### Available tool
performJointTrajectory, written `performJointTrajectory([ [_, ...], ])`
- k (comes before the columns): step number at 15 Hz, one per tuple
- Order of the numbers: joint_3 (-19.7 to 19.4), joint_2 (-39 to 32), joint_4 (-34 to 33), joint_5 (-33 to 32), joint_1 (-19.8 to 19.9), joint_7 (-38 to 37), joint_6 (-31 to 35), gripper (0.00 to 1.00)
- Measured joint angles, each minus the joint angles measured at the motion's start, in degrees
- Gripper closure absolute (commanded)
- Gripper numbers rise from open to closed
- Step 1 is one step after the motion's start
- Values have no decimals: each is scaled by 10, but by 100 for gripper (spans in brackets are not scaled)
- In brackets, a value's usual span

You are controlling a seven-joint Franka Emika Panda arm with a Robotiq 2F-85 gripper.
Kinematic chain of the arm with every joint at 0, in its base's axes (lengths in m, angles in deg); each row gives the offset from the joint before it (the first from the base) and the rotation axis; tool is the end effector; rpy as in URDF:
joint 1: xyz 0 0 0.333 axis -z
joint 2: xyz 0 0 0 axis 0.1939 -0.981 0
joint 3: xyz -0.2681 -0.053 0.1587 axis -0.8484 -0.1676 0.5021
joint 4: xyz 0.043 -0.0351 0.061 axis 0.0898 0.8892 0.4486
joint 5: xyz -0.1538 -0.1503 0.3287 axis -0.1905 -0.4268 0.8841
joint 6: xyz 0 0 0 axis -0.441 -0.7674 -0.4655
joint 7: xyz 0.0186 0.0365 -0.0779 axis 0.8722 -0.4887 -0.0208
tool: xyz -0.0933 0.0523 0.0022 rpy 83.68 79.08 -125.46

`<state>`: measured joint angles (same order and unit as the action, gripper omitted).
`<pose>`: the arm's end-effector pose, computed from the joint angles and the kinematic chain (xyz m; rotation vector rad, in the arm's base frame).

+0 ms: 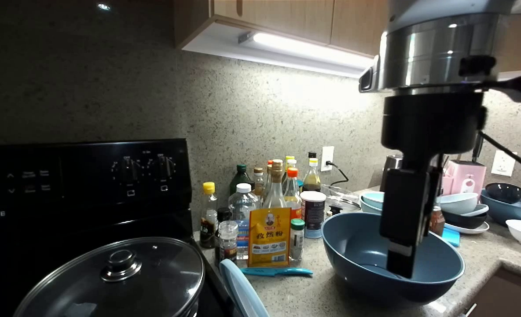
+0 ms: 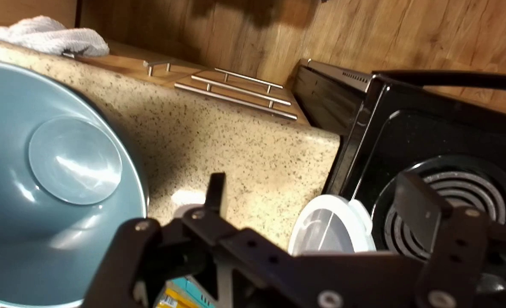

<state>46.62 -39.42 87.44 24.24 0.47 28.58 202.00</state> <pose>0.3906 0.1998 0.4601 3.0641 0.3737 -0.0194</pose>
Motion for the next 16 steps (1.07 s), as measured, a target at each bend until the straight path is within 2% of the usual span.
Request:
performJointTrajectory([
  [4,-22,-54,-43,0,0,40,38,0],
  [8,-35,-114,-86,1,0,68,42,0],
  [16,-34,-120,-91,1,0,68,44,0],
])
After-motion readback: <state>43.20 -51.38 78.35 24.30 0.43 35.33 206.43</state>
